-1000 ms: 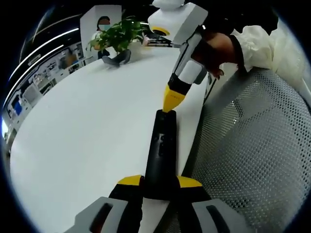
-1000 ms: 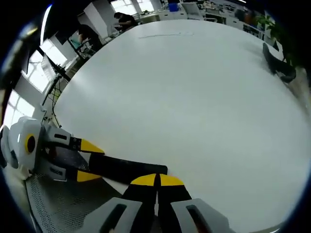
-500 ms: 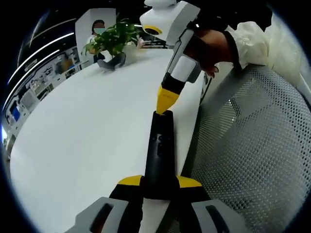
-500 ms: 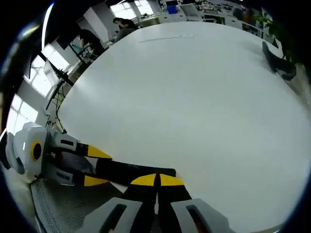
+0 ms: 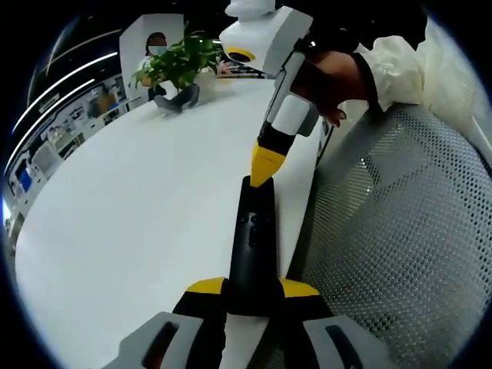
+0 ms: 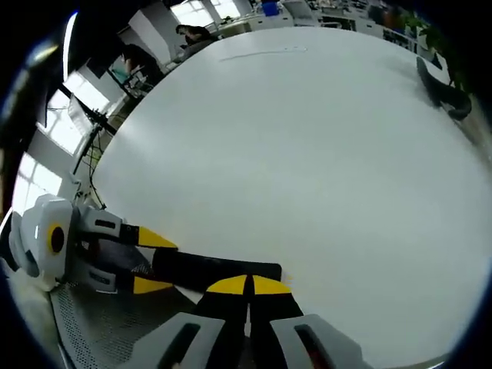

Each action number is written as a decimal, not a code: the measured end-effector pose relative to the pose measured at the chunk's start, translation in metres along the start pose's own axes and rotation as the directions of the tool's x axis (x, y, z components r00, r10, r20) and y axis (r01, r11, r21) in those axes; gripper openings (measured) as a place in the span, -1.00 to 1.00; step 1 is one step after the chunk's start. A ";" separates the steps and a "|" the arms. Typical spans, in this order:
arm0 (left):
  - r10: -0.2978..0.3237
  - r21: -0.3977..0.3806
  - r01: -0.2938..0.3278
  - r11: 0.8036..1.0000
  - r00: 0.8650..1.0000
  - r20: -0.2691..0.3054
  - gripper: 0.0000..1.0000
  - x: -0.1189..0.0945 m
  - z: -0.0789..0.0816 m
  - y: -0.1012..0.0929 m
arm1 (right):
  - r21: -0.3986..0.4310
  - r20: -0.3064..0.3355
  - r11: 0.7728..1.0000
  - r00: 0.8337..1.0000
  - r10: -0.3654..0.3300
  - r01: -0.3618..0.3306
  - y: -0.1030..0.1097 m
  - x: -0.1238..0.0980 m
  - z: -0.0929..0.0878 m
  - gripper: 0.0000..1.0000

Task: Press the specified remote control buttons in sequence, fully releasing each button before pressing the next.

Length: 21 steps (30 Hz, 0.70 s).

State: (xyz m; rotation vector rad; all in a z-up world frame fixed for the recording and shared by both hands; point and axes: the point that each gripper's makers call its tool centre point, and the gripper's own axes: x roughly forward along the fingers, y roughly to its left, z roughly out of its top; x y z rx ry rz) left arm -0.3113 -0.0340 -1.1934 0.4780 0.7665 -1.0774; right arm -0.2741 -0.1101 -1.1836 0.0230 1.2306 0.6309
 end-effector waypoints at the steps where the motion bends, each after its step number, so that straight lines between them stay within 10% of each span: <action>1: 0.000 0.000 0.000 1.000 1.000 0.001 -0.51 0.000 0.000 -0.001 | -0.002 0.000 1.000 1.000 -0.002 0.002 0.000 0.000 0.000 -1.00; 21: 0.002 0.003 -0.002 1.000 1.000 0.006 -0.51 -0.001 -0.001 -0.001 | 0.026 -0.004 0.999 1.000 0.028 -0.028 0.002 -0.001 -0.002 -1.00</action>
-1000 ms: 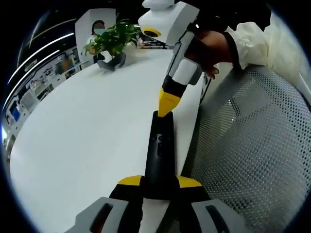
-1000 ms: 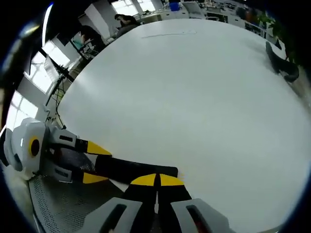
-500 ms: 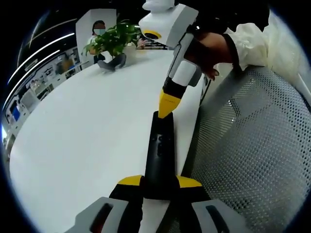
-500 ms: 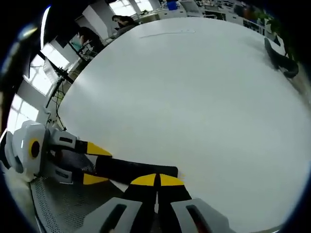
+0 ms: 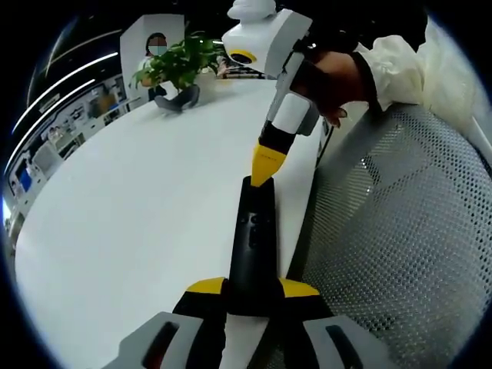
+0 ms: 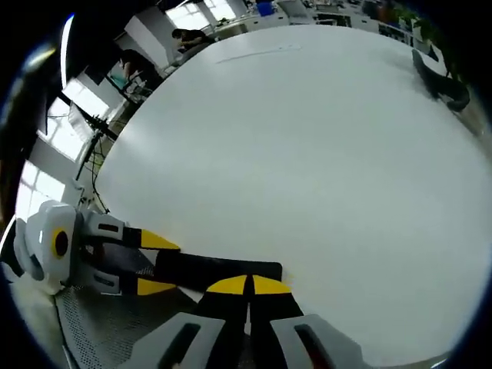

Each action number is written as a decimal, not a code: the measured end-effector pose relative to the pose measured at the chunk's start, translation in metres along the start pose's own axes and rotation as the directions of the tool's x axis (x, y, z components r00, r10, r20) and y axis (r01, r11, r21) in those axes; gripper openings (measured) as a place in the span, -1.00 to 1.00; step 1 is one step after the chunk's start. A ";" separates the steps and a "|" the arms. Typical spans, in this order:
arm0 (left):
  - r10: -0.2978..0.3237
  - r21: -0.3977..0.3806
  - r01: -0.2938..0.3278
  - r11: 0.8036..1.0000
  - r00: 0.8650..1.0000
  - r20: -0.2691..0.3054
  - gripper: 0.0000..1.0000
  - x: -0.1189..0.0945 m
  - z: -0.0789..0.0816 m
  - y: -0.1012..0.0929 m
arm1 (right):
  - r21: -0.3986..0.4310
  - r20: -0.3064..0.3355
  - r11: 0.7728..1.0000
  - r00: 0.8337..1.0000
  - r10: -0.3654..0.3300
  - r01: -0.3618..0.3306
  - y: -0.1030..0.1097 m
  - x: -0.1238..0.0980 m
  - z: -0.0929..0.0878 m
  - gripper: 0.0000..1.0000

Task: Press the specified remote control buttons in sequence, fully releasing each button before pressing the next.

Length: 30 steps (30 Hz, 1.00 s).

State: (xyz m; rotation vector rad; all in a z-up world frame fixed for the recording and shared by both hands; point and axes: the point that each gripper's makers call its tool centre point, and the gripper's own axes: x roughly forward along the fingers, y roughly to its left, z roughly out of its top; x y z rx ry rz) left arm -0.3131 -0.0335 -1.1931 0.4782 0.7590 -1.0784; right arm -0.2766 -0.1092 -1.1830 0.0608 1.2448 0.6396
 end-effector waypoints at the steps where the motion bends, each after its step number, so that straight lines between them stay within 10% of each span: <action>1: 0.000 0.001 0.000 1.000 1.000 0.001 -0.51 0.000 0.000 0.000 | -0.001 -0.002 1.000 1.000 0.004 -0.004 0.001 0.000 0.000 -1.00; 30: -0.005 0.004 0.005 1.000 1.000 0.016 -0.51 0.000 0.000 -0.001 | -0.051 -0.003 0.999 1.000 0.010 -0.010 0.007 0.004 0.000 -1.00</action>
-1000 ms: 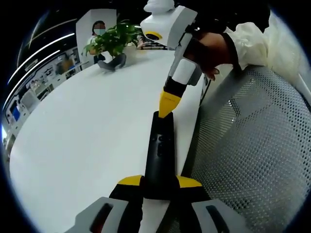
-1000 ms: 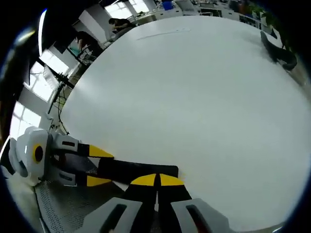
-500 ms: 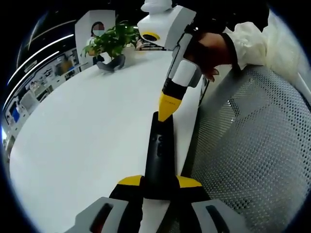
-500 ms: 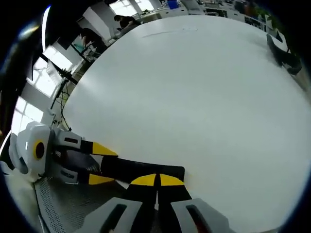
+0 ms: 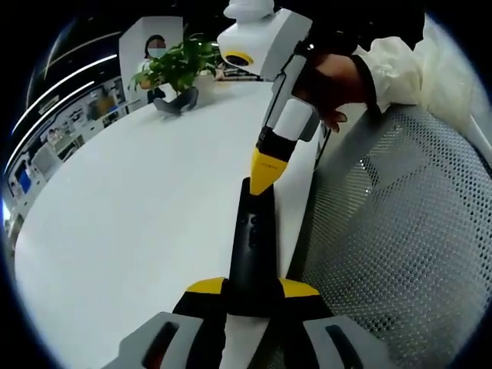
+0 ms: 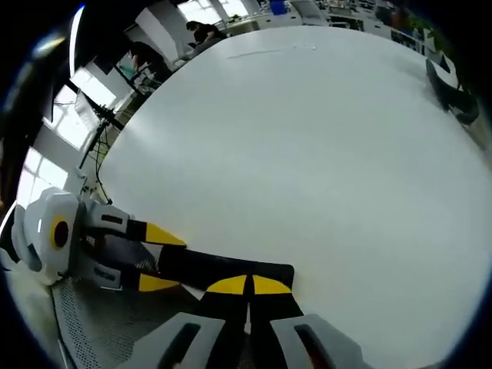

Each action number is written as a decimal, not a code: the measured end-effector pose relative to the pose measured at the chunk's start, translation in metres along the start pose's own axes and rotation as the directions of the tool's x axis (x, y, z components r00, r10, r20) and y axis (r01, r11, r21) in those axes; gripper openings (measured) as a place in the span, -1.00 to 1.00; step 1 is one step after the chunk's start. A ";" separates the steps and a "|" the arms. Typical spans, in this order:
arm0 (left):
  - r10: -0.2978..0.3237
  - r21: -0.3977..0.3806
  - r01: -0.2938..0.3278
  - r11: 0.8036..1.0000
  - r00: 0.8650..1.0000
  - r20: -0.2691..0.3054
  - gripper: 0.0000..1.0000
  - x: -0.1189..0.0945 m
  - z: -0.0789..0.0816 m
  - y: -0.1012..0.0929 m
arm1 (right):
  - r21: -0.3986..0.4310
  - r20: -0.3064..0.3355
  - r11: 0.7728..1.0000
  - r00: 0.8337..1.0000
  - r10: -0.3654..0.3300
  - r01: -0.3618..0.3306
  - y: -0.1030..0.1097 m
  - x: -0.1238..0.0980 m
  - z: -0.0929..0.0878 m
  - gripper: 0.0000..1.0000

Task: Press the specified remote control buttons in sequence, fully releasing each button before pressing the next.

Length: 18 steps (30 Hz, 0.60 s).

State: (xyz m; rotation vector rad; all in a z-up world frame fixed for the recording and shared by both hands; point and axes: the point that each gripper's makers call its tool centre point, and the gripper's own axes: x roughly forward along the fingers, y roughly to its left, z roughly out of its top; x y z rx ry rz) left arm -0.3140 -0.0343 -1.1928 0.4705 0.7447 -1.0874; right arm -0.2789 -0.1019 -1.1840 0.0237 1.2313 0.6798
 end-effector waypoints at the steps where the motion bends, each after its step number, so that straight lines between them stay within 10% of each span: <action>1: 0.000 0.000 0.000 1.000 1.000 0.000 -0.51 0.000 0.000 0.000 | -0.011 0.001 1.000 1.000 0.000 0.000 0.000 0.000 0.000 -1.00; 18: 0.000 0.002 0.000 1.000 1.000 0.003 -0.51 0.000 0.000 0.000 | 0.015 -0.006 1.000 1.000 0.005 -0.005 -0.001 -0.001 0.000 -1.00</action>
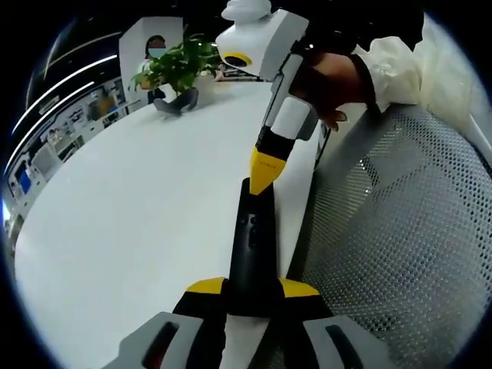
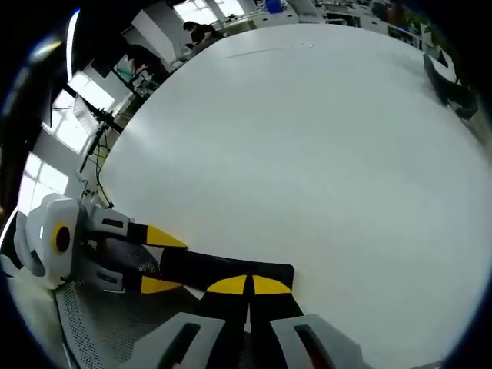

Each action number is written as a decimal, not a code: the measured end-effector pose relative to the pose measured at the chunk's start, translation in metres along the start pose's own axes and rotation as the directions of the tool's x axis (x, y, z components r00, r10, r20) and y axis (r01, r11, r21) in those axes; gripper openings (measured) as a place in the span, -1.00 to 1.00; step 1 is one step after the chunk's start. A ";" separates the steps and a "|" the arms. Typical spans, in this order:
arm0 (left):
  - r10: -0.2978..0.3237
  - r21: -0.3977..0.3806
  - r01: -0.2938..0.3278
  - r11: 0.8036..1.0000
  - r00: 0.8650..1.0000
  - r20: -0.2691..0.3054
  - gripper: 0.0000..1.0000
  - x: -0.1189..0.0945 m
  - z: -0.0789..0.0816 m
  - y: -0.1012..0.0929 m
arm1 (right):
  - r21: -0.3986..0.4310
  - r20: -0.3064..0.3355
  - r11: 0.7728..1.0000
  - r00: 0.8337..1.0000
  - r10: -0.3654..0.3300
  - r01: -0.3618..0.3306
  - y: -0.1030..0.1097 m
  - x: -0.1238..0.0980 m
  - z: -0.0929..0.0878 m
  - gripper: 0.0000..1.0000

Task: Press the specified remote control buttons in sequence, fully releasing each button before pressing the next.

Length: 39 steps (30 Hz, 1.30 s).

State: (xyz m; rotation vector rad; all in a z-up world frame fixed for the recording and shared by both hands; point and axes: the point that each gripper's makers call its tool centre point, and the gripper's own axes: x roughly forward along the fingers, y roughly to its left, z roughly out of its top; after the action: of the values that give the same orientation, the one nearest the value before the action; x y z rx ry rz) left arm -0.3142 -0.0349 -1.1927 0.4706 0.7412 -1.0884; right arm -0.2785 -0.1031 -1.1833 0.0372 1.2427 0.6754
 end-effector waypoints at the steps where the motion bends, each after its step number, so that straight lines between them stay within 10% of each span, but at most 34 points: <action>1: 0.001 0.000 -0.001 1.000 1.000 0.000 -0.51 0.000 0.000 0.000 | -0.007 0.001 1.000 1.000 -0.004 0.004 0.000 0.000 0.000 -1.00; 39: -0.016 0.028 0.016 0.999 1.000 0.003 -0.51 0.003 0.003 -0.005 | -0.081 0.029 0.997 1.000 0.007 -0.004 0.006 0.006 0.002 -1.00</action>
State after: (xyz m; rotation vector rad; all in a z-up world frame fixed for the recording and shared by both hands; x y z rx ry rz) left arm -0.3174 -0.0411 -1.1934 0.4874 0.7289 -1.1155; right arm -0.2785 -0.0941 -1.1857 -0.0162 1.1863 0.7267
